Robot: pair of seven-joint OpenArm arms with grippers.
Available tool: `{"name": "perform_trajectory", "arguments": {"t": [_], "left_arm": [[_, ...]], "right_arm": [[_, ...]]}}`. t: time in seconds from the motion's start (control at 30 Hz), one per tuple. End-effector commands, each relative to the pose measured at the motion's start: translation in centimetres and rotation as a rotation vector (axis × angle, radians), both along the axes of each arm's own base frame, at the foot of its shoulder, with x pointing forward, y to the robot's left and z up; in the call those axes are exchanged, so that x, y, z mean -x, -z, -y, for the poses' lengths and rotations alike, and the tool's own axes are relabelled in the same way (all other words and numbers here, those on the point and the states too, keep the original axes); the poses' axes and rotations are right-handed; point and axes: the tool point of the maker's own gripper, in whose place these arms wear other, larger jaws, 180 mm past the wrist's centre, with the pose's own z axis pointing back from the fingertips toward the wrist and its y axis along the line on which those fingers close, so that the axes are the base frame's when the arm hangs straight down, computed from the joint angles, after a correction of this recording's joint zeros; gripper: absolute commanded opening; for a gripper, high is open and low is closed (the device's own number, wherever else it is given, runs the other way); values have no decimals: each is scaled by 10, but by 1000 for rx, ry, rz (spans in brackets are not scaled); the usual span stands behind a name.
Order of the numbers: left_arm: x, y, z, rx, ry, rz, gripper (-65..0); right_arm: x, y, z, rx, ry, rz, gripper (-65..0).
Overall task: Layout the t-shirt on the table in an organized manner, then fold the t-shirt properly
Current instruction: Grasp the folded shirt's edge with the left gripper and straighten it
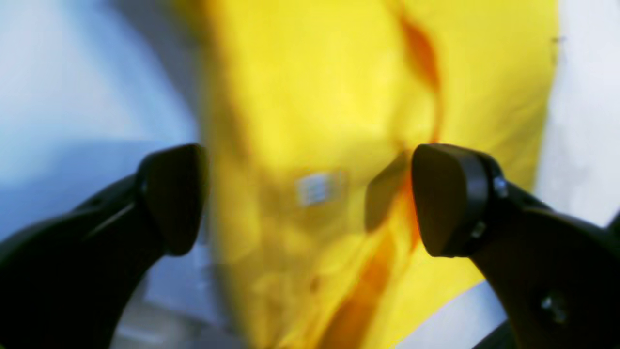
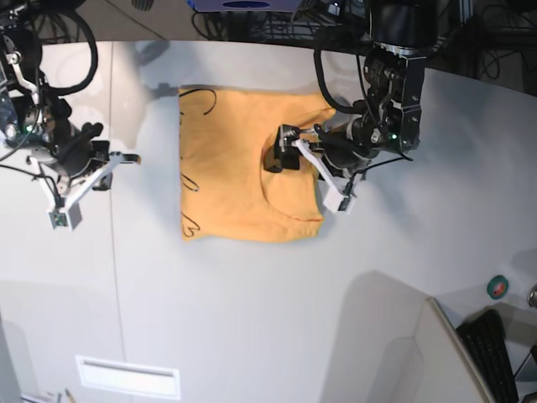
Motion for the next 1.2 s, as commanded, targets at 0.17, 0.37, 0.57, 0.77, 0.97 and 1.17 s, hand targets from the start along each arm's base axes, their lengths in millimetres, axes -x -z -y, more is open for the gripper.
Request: {"name": "perform_trajectory", "arguments": {"t": [0.17, 0.37, 0.57, 0.77, 0.97, 1.17], "left_arm": [[-1, 13, -17, -70, 43, -40, -609], [-4, 15, -27, -245, 302, -18, -650], [-14, 9, -28, -513, 741, 57, -650], [-41, -14, 17, -615, 1020, 223, -650], [-48, -31, 81, -536, 1145, 395, -650], [-63, -35, 119, -516, 1148, 442, -650]], "right_arm": [[-4, -8, 7, 18, -2, 49, -650], [7, 21, 26, 53, 44, 13, -650], [15, 34, 38, 71, 71, 1, -650], [30, 48, 43, 81, 85, -46, -650], [48, 54, 60, 66, 189, -71, -650], [60, 55, 76, 77, 241, -86, -650]]}}
